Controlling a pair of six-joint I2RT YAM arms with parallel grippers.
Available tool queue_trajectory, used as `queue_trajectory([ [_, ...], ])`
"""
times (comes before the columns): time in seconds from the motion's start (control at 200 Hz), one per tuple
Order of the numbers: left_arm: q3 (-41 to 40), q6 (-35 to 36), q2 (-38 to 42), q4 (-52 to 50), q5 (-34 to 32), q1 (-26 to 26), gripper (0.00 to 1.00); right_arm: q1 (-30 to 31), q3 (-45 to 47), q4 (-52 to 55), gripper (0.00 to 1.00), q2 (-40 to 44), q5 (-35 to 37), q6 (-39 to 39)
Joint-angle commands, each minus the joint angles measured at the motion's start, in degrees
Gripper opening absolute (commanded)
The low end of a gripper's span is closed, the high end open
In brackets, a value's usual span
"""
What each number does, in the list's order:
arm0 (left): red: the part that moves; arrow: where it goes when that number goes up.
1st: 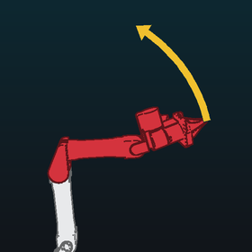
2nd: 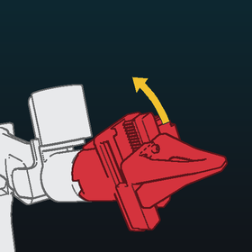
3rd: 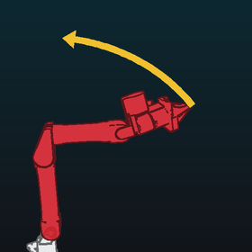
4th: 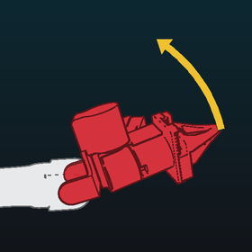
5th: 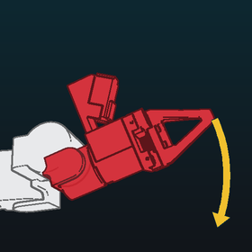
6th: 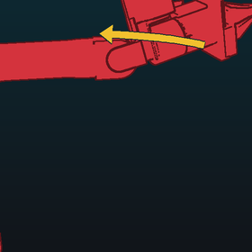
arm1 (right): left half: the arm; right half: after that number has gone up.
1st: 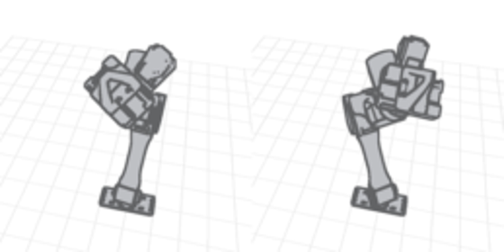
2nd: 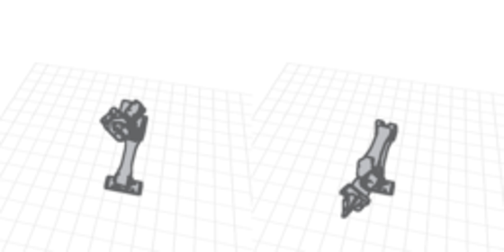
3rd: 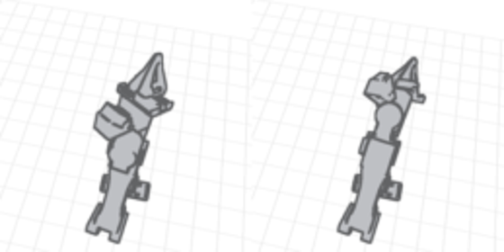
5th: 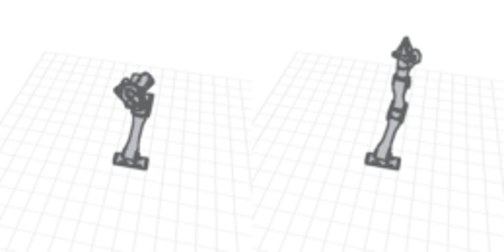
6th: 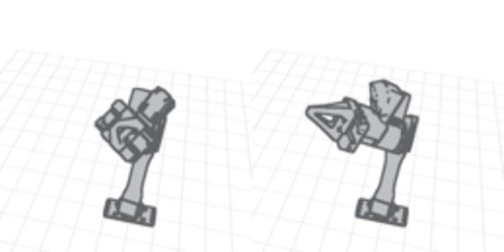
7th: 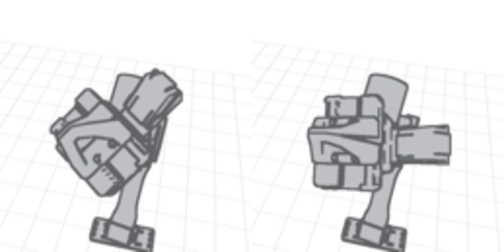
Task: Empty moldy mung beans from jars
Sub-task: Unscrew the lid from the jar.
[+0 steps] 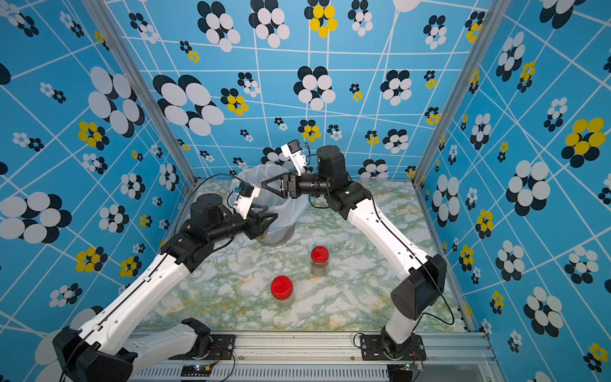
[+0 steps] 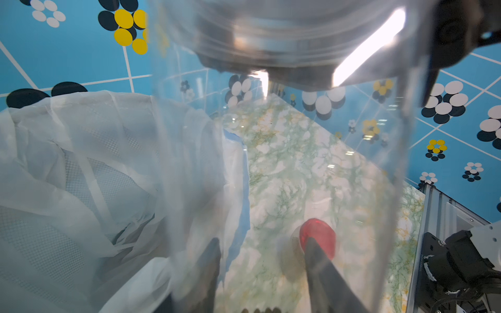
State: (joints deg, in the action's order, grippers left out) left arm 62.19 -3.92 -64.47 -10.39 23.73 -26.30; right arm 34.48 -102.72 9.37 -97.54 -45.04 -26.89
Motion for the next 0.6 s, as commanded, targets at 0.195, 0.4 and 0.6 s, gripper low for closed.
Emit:
queue_trajectory([
  [0.195, -0.32, -0.92, 0.81, 4.05, 0.41, 0.82, 0.18, -0.12, 1.52, -0.49, 0.42, 1.72, 0.65, 0.70],
  [0.4, -4.96, -13.18, 2.40, 15.76, 10.67, 8.27, 0.18, -1.14, 4.44, -5.86, 0.37, 2.86, -4.33, 3.24],
  [0.6, -5.67, -19.36, 2.69, 21.05, 17.65, 11.84, 0.18, -1.34, 6.28, -10.36, 0.30, 2.85, -11.12, 6.60],
])
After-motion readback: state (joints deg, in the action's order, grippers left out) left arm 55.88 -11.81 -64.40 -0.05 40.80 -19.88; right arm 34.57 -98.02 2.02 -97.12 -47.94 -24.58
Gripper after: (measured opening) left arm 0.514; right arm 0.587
